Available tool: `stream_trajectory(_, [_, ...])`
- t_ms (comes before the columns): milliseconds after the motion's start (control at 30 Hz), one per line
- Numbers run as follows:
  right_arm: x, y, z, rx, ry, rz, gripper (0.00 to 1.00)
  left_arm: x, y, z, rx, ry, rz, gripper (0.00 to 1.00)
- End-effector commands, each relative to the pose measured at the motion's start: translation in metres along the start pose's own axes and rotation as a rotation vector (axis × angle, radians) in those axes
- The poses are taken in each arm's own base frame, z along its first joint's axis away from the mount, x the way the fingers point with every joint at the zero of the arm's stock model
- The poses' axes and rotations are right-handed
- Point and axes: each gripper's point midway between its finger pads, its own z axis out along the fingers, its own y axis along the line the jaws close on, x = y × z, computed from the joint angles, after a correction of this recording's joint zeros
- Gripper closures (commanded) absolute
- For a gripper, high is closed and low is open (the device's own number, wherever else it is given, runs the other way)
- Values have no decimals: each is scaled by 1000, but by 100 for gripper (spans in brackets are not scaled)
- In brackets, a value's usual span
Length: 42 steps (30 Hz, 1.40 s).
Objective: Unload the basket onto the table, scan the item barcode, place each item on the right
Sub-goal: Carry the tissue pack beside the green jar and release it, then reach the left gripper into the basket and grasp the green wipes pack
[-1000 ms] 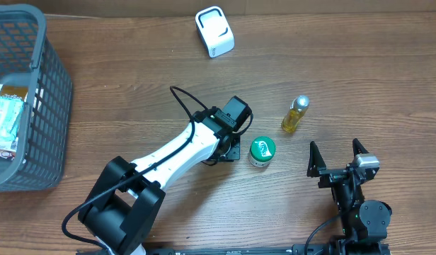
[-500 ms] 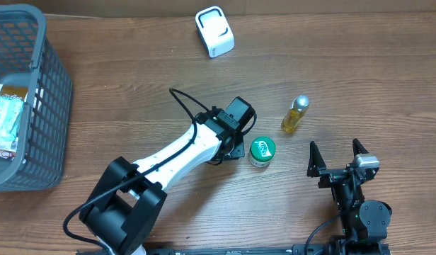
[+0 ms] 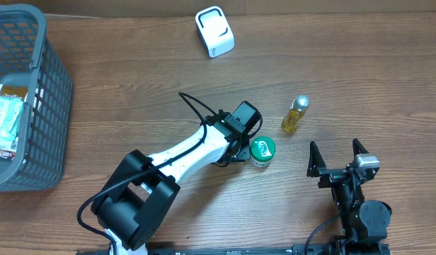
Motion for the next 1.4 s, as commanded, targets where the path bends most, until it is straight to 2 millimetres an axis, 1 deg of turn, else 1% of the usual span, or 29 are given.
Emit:
stream_trajectory(0, [3,-2,0,6,-1,-8,0,-2,-5,-1,13,-1,-7,71])
stream_trajectory(200, [2,-2,0,6,-1,-8,0,-5,0,-1,-11,-17,9,65])
stream_trajectory(300, [3,-2,0,6,-1,-8,0,-5,0,-1,-11,-16,16,64])
stream_trajectory(367, [3,-2,0,6,-1,-8,0,-4,0,-1,-13,-13,16,60])
stream_trajectory(500, [3,-2,0,6,-1,-8,0,-7,1,-1,-12,-17,13,48])
stream_trajectory(533, [3,-2,0,6,-1,-8,0,-9,-1,-3,-1,-16,34,39])
stream_trajectory(567, [3,-2,0,6,-1,-8,0,-10,-2,-4,4,-18,48,37])
stream_trajectory(633, [3,-2,0,6,-1,-8,0,-15,-2,-9,2,-22,69,35])
stream_trajectory(767, [3,-2,0,6,-1,-8,0,-38,-2,-26,-11,-63,110,34])
stream_trajectory(800, [3,-2,0,6,-1,-8,0,-56,0,-42,-27,-97,125,31])
stream_trajectory(867, [2,-2,0,6,-1,-8,0,-83,6,-69,-50,-147,153,29])
stream_trajectory(900, [3,-2,0,6,-1,-8,0,-92,9,-79,-62,-165,161,29])
stream_trajectory(967, [3,-2,0,6,-1,-8,0,-124,24,-118,-110,-229,200,30])
stream_trajectory(1000, [3,-2,0,6,-1,-8,0,-135,30,-133,-126,-253,204,31])
stream_trajectory(1033, [3,-2,0,6,-1,-8,0,-149,40,-154,-150,-287,199,32])
stream_trajectory(1067, [3,-2,0,6,-1,-8,0,-168,58,-189,-187,-340,181,33])
stream_trajectory(1167, [3,-2,0,6,-1,-8,0,-196,94,-251,-231,-444,134,33])
stream_trajectory(1200, [3,-2,0,6,-1,-8,0,-207,115,-286,-241,-504,104,33])
stream_trajectory(1267, [3,-2,0,6,-1,-8,0,-215,139,-317,-261,-559,83,31])
stream_trajectory(1300, [3,-2,0,6,-1,-8,0,-219,157,-337,-284,-595,74,25])
stream_trajectory(1333, [2,-2,0,6,-1,-8,0,-222,169,-348,-301,-615,64,20])
stream_trajectory(1367, [2,-2,0,6,-1,-8,0,-224,190,-365,-335,-647,44,16])
